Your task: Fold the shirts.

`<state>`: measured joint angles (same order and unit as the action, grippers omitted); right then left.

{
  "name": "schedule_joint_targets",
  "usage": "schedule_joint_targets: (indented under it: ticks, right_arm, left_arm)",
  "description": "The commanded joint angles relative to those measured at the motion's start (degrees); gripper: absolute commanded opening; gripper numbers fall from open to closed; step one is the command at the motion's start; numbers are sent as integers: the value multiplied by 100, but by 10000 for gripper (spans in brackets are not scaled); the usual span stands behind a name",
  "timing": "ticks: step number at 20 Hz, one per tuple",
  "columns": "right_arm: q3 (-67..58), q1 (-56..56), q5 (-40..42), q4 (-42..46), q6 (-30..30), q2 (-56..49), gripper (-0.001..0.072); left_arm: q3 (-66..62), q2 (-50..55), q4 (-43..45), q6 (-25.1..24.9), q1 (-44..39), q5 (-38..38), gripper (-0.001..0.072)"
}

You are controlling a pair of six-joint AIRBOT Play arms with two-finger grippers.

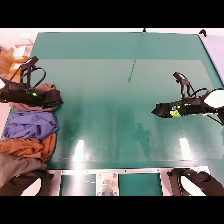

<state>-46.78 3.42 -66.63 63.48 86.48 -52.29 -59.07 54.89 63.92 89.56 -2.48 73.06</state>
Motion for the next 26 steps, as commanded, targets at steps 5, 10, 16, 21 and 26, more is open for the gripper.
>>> schedule_joint_targets:
  ticks: [5,10,16,21,26]
  right_arm:
    - [0,7,0,-2,2,4,50]
    - [0,7,0,0,2,4,49]
    - [0,7,-2,-2,2,4,50]
    - [0,7,11,-2,2,4,50]
    - [0,7,22,-2,2,4,50]
  left_arm:
    - [-46,-4,367,-350,-2,-291,22]
    - [-601,256,2916,-210,138,-1305,720]
    - [-662,1445,3259,-107,1709,-1158,715]
    - [-662,2579,2575,-415,2271,-1744,716]
    - [-662,3279,1432,-787,2258,-2295,714]
